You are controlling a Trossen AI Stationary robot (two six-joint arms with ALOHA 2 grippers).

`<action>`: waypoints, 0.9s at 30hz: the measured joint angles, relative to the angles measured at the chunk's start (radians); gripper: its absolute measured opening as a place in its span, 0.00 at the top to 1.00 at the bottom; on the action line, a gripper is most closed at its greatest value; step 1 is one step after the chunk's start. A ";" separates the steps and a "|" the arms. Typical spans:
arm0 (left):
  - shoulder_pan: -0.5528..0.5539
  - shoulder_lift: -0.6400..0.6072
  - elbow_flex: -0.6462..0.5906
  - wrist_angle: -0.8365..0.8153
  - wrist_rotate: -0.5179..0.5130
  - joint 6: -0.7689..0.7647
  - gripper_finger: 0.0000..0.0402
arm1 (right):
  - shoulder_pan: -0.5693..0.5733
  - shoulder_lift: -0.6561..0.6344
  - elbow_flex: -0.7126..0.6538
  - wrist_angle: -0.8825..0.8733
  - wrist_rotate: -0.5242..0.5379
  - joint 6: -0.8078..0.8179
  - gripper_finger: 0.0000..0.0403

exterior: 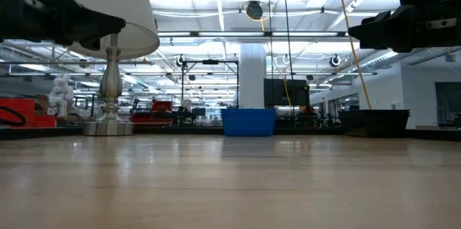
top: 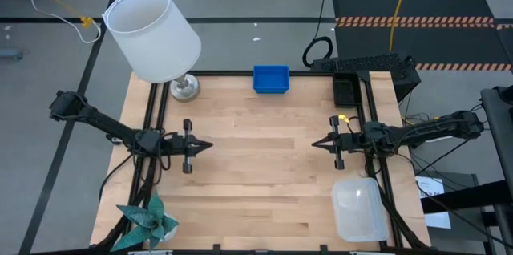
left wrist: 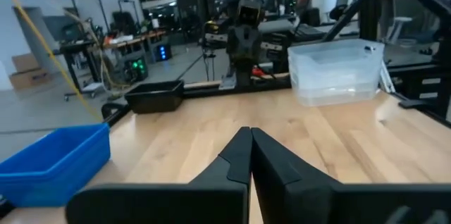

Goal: Stack baskets by color
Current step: Return to Home Position

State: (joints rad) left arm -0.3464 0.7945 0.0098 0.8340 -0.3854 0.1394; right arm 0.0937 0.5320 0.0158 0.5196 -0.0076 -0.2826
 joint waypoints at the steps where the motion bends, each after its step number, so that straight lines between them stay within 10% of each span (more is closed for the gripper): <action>1: 0.005 -0.023 0.000 -0.020 0.013 0.009 0.98 | 0.000 0.000 0.000 0.001 0.001 -0.005 1.00; 27: 0.130 -0.110 0.000 -0.107 0.132 -0.019 0.99 | 0.000 -0.250 -0.001 -0.168 -0.021 -0.074 1.00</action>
State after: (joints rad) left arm -0.2161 0.6849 0.0093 0.7275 -0.2538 0.1199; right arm 0.0933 0.2821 0.0151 0.3519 -0.0290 -0.3565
